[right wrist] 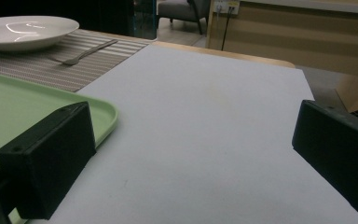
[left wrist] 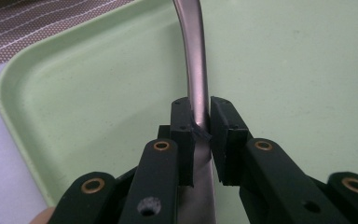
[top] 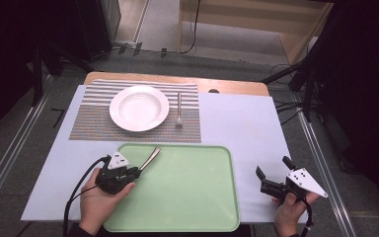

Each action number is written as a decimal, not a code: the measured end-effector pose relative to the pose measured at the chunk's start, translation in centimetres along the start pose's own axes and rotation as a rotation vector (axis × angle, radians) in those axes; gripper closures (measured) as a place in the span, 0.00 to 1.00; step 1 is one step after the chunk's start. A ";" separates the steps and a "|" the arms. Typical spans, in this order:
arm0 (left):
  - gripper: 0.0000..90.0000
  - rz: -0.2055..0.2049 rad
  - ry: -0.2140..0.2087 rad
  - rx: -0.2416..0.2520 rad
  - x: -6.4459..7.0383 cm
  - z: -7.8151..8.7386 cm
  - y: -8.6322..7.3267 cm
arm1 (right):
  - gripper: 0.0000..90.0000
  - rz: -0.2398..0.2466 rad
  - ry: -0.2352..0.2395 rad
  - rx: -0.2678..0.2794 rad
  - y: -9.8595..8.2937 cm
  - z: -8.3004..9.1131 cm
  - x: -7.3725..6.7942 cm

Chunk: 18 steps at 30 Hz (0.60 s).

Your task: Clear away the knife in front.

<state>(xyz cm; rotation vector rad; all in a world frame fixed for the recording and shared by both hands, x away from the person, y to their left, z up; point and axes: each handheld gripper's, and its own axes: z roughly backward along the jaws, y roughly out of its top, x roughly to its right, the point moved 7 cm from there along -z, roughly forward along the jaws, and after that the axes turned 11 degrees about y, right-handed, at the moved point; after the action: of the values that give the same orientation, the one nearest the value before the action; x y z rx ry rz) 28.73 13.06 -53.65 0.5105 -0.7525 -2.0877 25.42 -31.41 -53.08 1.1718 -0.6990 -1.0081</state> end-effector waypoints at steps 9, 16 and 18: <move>0.88 -0.043 0.029 -0.052 1.2 0.2 -1.0 | 0.00 0.004 -0.002 -0.003 0.0 0.0 0.0; 0.81 -0.027 0.011 -0.007 2.3 0.4 -0.7 | 0.00 -0.003 0.000 -0.006 -0.1 0.0 0.0; 0.78 -0.015 0.001 0.023 2.2 0.6 -0.4 | 0.00 -0.002 -0.001 -0.005 -0.1 0.0 0.1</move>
<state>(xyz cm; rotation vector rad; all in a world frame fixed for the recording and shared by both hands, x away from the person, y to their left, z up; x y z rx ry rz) 26.88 11.62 -53.63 0.5314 -0.7757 -2.0946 25.44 -31.50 -53.15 1.1678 -0.6954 -1.0117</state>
